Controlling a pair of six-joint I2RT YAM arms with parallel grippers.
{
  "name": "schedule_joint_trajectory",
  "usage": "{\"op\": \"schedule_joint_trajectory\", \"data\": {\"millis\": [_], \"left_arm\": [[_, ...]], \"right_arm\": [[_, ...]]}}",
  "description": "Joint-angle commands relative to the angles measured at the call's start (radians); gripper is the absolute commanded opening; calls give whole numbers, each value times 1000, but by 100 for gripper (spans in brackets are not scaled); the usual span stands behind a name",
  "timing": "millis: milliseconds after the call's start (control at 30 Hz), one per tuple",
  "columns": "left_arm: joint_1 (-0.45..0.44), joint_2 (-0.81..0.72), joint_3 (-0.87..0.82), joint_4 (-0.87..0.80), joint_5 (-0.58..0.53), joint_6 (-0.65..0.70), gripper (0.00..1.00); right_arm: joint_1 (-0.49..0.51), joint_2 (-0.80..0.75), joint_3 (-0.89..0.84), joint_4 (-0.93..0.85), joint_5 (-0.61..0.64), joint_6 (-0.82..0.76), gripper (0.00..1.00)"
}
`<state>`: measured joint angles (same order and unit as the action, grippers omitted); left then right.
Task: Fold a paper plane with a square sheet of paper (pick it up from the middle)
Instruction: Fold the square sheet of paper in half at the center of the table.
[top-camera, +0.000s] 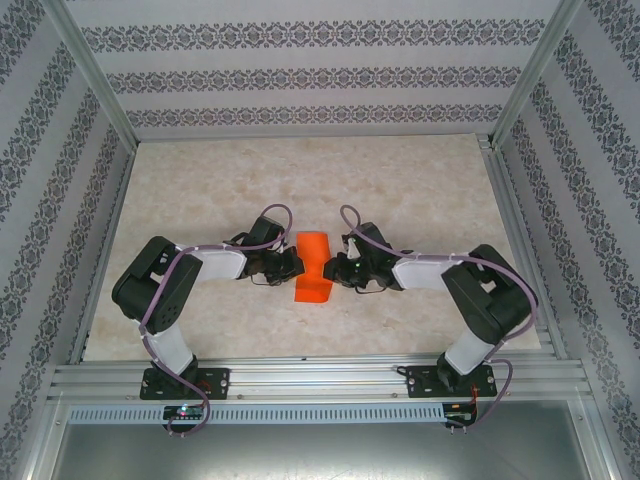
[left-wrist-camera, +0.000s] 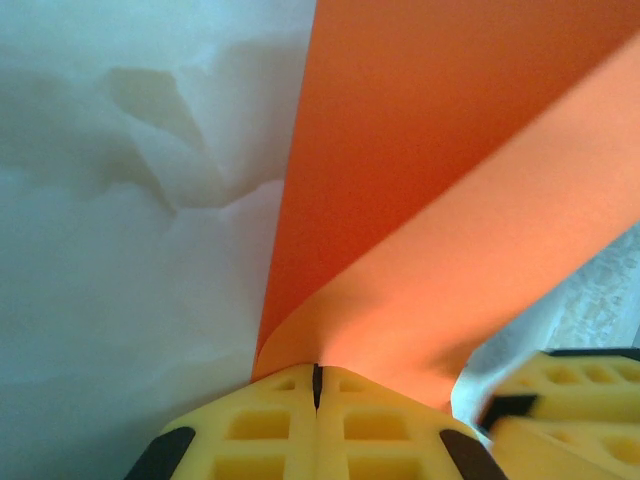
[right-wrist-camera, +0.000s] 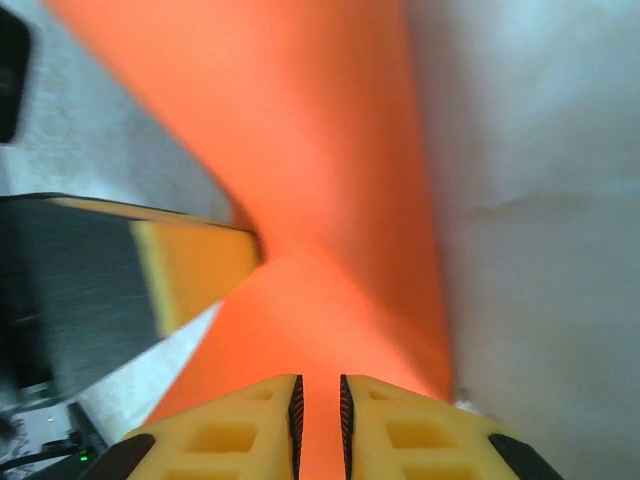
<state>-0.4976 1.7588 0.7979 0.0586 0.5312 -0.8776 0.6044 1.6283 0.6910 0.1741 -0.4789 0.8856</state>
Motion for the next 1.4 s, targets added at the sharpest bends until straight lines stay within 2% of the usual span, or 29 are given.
{"op": "schedule_joint_trajectory", "data": {"millis": [0,167,267,500,600,733,867,1267,1367], "left_arm": [[-14,70,-54,-124,-72,22,0],[-14,71,-43,-134,-71,28,0],[-13,70,-39,-142,-72,30,0],[-13,71,-45,-138,-75,28,0],[-14,72,-46,-140,-73,29,0],[-14,67,-48,-140,-74,31,0],[-13,65,-48,-133,-74,28,0],[-13,65,-49,-135,-70,28,0],[-13,66,-46,-139,-72,30,0]], "right_arm": [[11,-48,25,17,-38,16,20],[42,-11,14,15,-14,26,19],[42,24,-29,87,-16,47,19],[54,87,-119,130,-1,50,18],[57,54,-147,125,10,51,19],[60,-39,-92,9,19,5,19],[84,-97,-63,1,19,1,19],[133,7,-192,116,46,75,17],[133,-10,-175,82,44,63,17]]}}
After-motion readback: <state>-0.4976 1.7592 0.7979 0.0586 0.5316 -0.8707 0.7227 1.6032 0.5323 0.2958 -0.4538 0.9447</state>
